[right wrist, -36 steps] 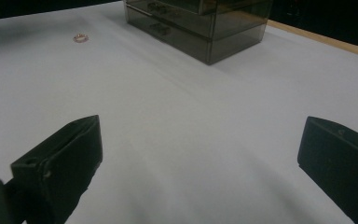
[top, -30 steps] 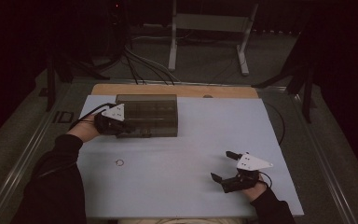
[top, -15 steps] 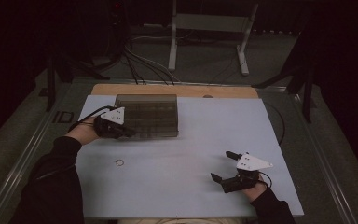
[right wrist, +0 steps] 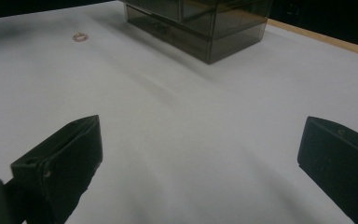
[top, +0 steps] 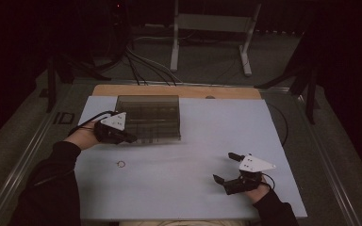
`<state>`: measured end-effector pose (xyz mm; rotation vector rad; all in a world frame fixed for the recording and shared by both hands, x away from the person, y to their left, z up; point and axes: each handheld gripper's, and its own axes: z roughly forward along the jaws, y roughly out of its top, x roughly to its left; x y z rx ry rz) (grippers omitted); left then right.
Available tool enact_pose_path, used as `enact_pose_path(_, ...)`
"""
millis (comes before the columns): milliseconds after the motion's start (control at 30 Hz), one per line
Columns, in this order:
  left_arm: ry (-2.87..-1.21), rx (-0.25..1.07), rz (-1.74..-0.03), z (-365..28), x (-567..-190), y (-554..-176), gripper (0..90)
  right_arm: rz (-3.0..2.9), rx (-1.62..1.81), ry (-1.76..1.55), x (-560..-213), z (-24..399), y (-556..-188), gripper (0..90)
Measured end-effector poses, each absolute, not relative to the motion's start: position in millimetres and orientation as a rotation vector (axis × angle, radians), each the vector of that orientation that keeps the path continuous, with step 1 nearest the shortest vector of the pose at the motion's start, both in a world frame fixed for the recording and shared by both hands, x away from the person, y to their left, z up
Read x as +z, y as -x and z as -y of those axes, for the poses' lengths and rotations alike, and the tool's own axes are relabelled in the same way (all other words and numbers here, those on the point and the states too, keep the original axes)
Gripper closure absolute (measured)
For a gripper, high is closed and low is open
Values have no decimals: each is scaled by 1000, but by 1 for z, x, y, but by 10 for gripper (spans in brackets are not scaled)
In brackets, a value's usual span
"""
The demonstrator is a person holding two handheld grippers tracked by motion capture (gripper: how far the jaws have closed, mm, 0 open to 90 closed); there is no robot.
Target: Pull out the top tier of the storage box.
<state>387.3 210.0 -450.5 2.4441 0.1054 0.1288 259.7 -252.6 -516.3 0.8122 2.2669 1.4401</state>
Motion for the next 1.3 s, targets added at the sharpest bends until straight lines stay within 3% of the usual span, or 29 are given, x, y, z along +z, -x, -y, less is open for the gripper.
enact_pose_path(1300,-2403,118,-125,-217,-455,-379,855,-2270,1440,-812,-516,252,-259,0)
